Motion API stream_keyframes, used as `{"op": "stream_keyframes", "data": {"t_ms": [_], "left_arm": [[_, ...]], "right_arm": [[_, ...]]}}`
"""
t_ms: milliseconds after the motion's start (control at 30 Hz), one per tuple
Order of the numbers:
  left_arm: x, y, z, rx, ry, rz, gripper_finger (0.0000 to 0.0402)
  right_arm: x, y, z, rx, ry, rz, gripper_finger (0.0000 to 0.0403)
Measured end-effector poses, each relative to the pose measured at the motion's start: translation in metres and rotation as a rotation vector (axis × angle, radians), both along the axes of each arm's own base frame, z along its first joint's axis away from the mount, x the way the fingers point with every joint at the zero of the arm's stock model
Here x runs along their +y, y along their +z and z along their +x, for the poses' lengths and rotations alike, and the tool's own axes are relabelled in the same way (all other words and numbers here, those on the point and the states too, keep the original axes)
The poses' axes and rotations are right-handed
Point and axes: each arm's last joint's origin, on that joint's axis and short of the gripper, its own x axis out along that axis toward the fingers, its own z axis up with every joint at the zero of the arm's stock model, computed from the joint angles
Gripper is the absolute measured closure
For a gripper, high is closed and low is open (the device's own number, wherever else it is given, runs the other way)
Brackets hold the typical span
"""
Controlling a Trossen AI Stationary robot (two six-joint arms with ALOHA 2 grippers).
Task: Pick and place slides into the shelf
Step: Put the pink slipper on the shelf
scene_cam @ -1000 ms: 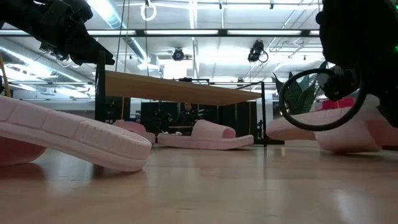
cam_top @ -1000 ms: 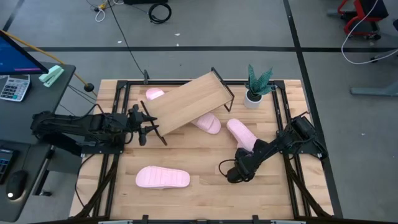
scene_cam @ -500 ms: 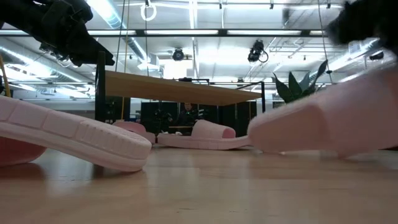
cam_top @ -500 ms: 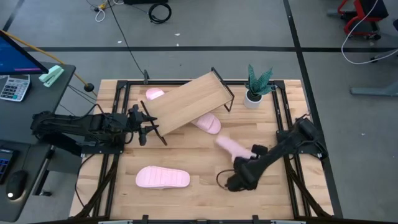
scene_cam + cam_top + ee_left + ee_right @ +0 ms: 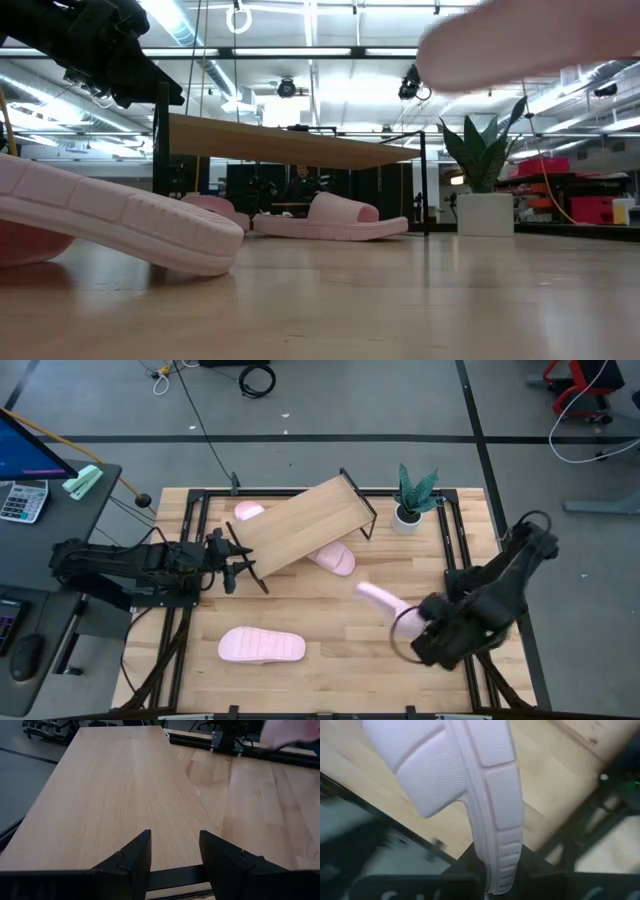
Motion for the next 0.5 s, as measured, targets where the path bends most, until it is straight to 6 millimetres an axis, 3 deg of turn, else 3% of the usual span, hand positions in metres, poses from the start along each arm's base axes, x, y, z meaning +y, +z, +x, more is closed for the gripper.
{"op": "stream_keyframes", "data": {"t_ms": [300,500], "left_arm": [[0.0,0.004,0.002,-0.062,0.008,-0.029,0.023],[-0.001,0.014,0.005,-0.189,0.018,-0.087,0.023]], "right_arm": [[-0.027,0.036,-0.025,-0.501,-0.328,-0.096,0.036],[-0.041,0.039,-0.015,-0.595,-0.362,-0.2,0.036]]}}
